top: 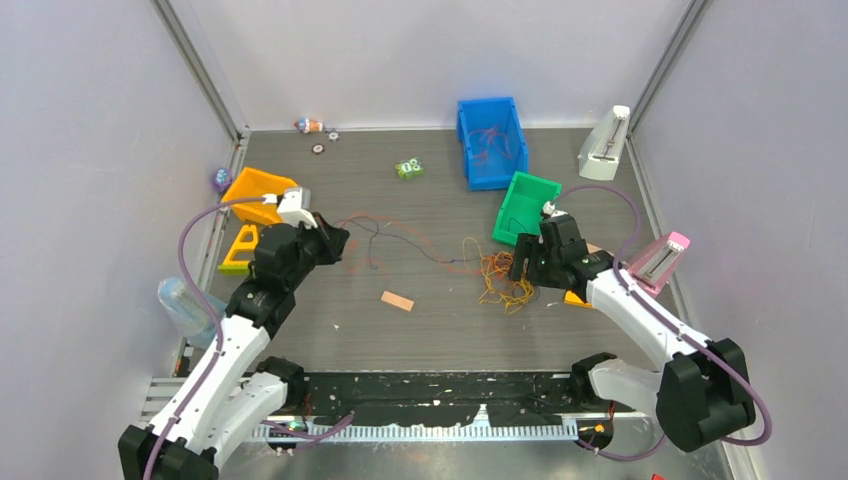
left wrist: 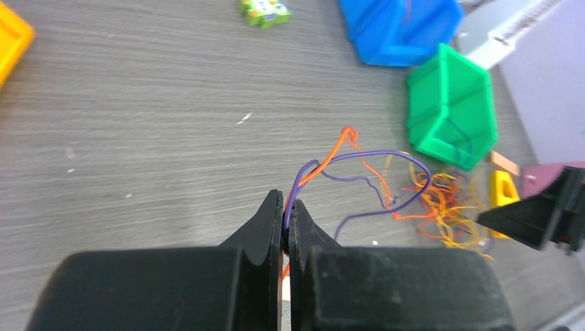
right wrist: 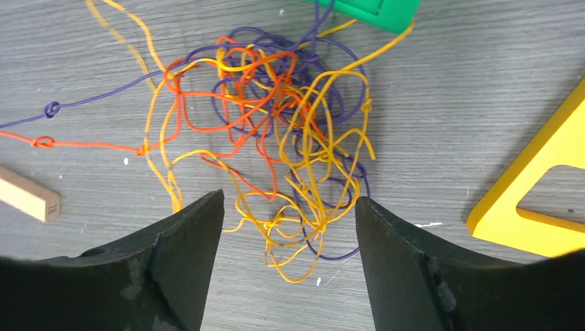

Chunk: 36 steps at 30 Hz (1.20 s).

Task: Untangle the cables
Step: Untie the cable.

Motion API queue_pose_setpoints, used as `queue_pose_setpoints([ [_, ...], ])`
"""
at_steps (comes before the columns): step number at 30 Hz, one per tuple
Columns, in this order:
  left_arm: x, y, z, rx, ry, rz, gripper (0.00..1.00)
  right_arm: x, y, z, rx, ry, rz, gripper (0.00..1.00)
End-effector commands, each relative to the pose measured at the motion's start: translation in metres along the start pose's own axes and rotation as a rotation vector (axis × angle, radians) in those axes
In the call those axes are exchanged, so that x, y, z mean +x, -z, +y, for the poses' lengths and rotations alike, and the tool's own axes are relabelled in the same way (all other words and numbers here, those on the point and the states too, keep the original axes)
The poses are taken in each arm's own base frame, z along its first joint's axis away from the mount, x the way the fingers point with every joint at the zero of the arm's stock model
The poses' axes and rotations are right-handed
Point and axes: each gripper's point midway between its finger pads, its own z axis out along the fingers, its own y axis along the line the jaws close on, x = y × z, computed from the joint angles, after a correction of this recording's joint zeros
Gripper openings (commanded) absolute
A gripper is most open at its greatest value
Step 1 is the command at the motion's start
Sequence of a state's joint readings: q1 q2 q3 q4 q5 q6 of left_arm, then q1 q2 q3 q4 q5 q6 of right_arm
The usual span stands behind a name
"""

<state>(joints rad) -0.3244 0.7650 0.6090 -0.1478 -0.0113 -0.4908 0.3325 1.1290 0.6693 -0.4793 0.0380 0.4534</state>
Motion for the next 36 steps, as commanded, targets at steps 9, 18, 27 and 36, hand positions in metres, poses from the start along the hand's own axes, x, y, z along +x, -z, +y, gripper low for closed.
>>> queue_pose_setpoints([
  [9, -0.066, 0.026, -0.134, 0.476, -0.052, -0.032, 0.0, -0.072, 0.061, 0.064, -0.275, 0.117, -0.24, 0.95],
  [18, -0.13, 0.059, -0.165, 0.549, -0.146, -0.156, 0.0, -0.084, 0.083, 0.115, -0.533, 0.178, -0.315, 0.98],
  [27, -0.165, 0.06, -0.185, 0.577, -0.155, -0.198, 0.0, -0.109, 0.107, 0.138, -0.627, 0.216, -0.431, 0.94],
  [36, -0.179, 0.054, -0.206, 0.643, -0.132, -0.187, 0.0, -0.123, 0.134, 0.184, -0.852, 0.312, -0.524, 0.84],
])
